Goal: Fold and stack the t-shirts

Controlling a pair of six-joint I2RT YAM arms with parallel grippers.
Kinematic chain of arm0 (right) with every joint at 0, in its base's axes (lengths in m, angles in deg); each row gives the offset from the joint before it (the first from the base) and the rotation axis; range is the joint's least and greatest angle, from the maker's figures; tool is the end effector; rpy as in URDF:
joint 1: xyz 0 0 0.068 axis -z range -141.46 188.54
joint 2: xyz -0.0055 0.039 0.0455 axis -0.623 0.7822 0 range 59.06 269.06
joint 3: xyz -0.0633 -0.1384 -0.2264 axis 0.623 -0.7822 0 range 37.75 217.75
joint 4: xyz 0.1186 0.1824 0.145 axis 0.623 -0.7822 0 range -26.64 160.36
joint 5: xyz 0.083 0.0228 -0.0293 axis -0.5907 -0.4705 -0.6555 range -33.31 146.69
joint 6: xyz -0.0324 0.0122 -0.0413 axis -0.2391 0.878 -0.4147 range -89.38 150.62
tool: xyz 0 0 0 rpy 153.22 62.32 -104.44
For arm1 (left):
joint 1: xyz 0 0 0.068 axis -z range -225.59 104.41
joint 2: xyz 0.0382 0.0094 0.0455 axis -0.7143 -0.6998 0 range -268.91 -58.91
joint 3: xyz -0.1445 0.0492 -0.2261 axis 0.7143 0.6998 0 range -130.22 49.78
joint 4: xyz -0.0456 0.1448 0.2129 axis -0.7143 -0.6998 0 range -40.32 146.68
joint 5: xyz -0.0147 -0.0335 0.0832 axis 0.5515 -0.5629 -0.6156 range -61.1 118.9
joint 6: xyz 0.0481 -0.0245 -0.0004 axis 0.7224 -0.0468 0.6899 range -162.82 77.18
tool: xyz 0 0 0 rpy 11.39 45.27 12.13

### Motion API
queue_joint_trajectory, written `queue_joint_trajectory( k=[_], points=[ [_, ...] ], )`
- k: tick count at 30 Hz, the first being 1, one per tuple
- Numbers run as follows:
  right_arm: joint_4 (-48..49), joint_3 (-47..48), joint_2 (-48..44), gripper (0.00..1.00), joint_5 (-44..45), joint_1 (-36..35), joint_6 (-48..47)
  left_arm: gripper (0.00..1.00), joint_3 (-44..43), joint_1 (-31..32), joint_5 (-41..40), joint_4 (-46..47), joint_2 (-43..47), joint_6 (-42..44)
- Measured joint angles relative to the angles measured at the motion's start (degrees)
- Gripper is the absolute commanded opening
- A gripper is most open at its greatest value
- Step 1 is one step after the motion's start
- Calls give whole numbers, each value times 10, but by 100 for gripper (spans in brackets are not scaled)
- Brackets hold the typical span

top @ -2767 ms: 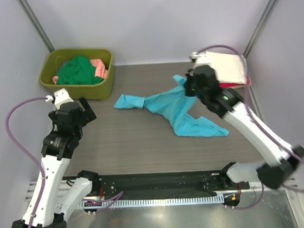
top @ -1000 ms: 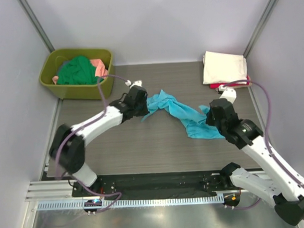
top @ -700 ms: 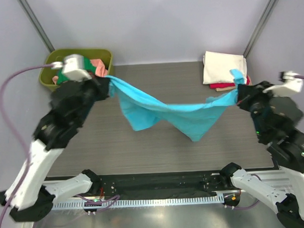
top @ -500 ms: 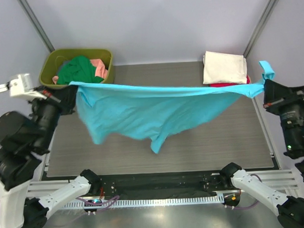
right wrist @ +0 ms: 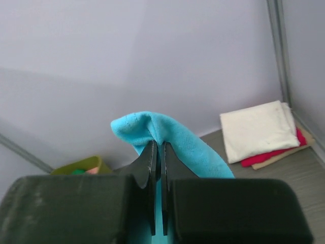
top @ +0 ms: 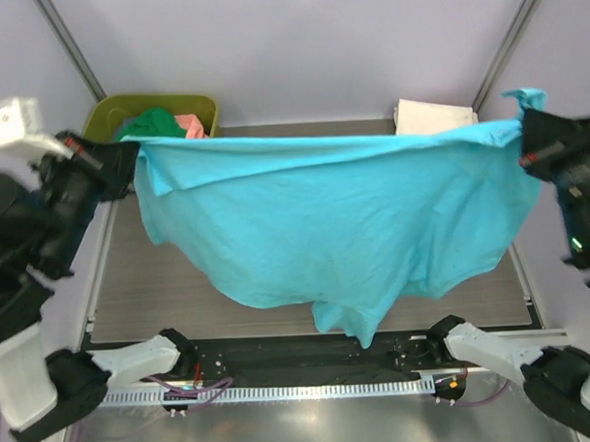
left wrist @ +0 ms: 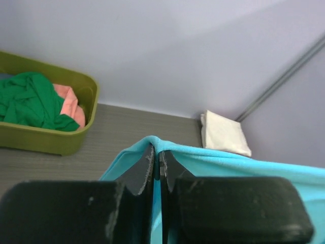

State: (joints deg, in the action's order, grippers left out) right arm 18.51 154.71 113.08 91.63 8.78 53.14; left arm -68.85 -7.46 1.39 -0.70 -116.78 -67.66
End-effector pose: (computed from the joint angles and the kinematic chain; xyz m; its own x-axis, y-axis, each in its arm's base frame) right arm 0.0310 -0.0057 0.5926 0.1854 0.4677 -0.8642 0.0107 0.8785 0.4777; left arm 0.0512 -0.0194 0.5863 -0.0357 -0.4457 -0.8945 0.1872 0.8762 -0.4441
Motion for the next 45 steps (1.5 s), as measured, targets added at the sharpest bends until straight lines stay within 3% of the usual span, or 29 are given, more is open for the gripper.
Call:
queue_joint_trajectory(
  k=[3, 4, 5, 7, 8, 9, 10, 12, 14, 18, 21, 24, 26, 28, 35, 45],
  points=[
    [-1, 53, 129, 3, 37, 15, -17, 11, -113, -62, 34, -46, -143, -21],
    [-1, 73, 193, 15, 30, 35, -20, 19, -115, -128, 93, -43, -188, -33],
    [-11, 100, 259, 61, 6, 65, -20, 31, -105, -171, 141, -43, -226, -41],
    [-37, 167, 405, 96, -23, 108, -11, 56, -84, -263, 229, -52, -334, -63],
    [-50, 204, 469, 100, -28, 123, -9, 61, -84, -285, 264, -61, -384, -64],
    [-65, 232, 553, 100, -35, 129, -7, 67, -81, -302, 292, -64, -449, -69],
    [-79, 230, 609, 100, -37, 134, -8, 86, -67, -312, 309, -64, -498, -71],
    [-90, 157, 657, 100, -48, 131, -9, 96, 26, -321, 329, -51, -553, -76],
    [-108, 47, 657, 100, -68, 118, -9, 100, 141, -317, 340, -63, -543, -79],
    [-86, -102, 559, 100, -89, 92, -9, 100, 256, -306, 336, -56, -407, -78],
    [-29, -213, 404, 100, -98, 87, -6, 97, 310, -304, 318, -11, -244, -80],
    [33, -302, 276, 100, -116, 94, 5, 90, 376, -304, 294, 39, -136, -92],
    [73, -355, 232, 100, -141, 99, 16, 84, 421, -304, 280, 67, -116, -104],
    [113, -402, 227, 100, -170, 100, 26, 77, 461, -304, 271, 96, -138, -117],
    [184, -555, 299, 100, -256, 99, 45, 71, 523, -286, 231, 165, -297, -152],
    [228, -575, 285, 100, -295, 99, 46, 68, 380, -261, 163, 237, -476, -163]
  ],
)
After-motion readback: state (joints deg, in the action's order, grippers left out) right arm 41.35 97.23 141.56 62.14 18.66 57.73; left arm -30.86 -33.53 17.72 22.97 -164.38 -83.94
